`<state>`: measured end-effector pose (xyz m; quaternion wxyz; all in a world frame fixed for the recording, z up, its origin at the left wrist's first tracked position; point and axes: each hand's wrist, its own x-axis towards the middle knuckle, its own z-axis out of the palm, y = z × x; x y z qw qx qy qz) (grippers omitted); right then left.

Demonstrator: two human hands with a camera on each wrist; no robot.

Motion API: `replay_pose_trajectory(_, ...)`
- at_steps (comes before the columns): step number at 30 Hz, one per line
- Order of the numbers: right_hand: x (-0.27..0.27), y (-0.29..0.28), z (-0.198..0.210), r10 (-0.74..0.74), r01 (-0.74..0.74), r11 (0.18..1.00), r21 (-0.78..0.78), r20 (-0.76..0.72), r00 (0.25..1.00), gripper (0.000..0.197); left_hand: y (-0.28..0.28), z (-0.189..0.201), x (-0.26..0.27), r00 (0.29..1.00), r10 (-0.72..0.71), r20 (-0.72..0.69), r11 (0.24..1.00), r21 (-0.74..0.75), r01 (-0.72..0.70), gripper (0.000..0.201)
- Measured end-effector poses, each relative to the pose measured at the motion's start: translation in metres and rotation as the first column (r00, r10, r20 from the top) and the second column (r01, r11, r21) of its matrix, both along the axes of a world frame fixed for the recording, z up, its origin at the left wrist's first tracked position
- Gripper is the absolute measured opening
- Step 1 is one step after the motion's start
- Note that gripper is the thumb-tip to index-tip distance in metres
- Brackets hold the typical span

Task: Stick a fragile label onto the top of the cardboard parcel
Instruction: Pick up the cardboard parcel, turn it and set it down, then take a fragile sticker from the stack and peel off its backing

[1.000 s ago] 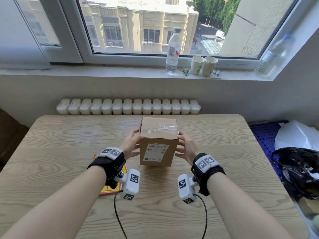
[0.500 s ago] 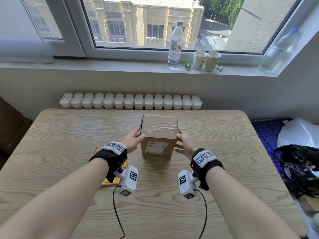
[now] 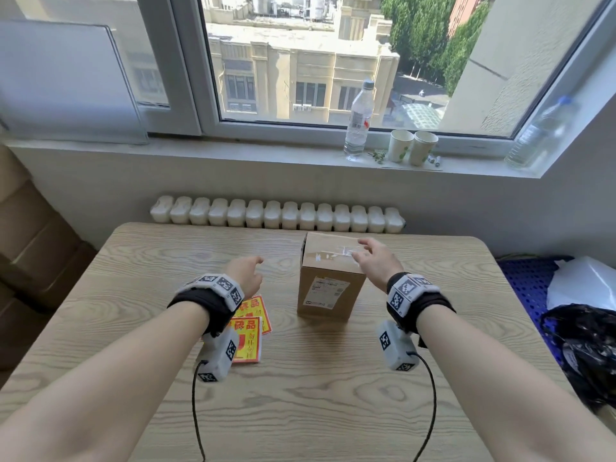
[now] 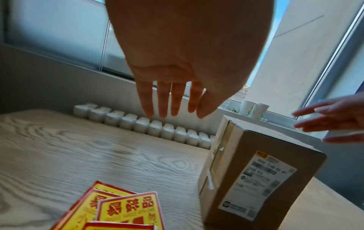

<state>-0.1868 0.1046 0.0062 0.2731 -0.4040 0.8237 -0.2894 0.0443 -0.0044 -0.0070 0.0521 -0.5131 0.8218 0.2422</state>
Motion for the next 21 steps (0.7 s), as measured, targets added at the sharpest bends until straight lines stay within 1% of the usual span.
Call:
replay_pose_trajectory(2, 0.017, -0.008, 0.009, 0.055, -0.054, 0.999, 0.004, -0.085, 0.995, 0.047, -0.005, 0.004, 0.017, 0.999, -0.025, 0.032, 0.999, -0.036, 0.026, 0.048)
replay_pose_trajectory(4, 0.036, -0.017, 0.015, 0.096, -0.095, 0.995, 0.020, -0.134, 0.986, 0.047, -0.010, 0.006, 0.035, 0.999, -0.031, 0.037, 0.998, -0.056, 0.033, 0.047)
replay_pose_trajectory(7, 0.068, -0.030, 0.020, 0.133, -0.128, 0.991, 0.041, -0.153, 0.979, 0.047, -0.017, 0.004, 0.060, 0.999, -0.042, 0.020, 0.996, -0.081, 0.044, 0.043)
replay_pose_trajectory(10, 0.101, -0.040, 0.016, 0.176, -0.169, 0.984, 0.058, -0.150, 0.973, 0.047, -0.024, -0.001, 0.084, 0.998, -0.056, 0.043, 0.997, -0.056, 0.058, 0.044)
replay_pose_trajectory(15, 0.151, -0.055, -0.011, 0.268, -0.249, 0.960, 0.129, -0.151, 0.952, 0.048, -0.026, -0.022, 0.119, 0.998, -0.042, 0.038, 0.996, -0.080, 0.045, 0.042)
replay_pose_trajectory(19, 0.182, -0.058, -0.042, 0.315, -0.287, 0.936, 0.202, -0.124, 0.941, 0.048, -0.022, -0.053, 0.138, 0.997, -0.072, 0.041, 0.997, 0.025, 0.071, 0.043)
replay_pose_trajectory(21, 0.194, -0.057, -0.061, 0.332, -0.299, 0.924, 0.241, -0.114, 0.936, 0.048, -0.021, -0.071, 0.146, 0.995, -0.089, 0.039, 0.995, 0.053, 0.087, 0.044)
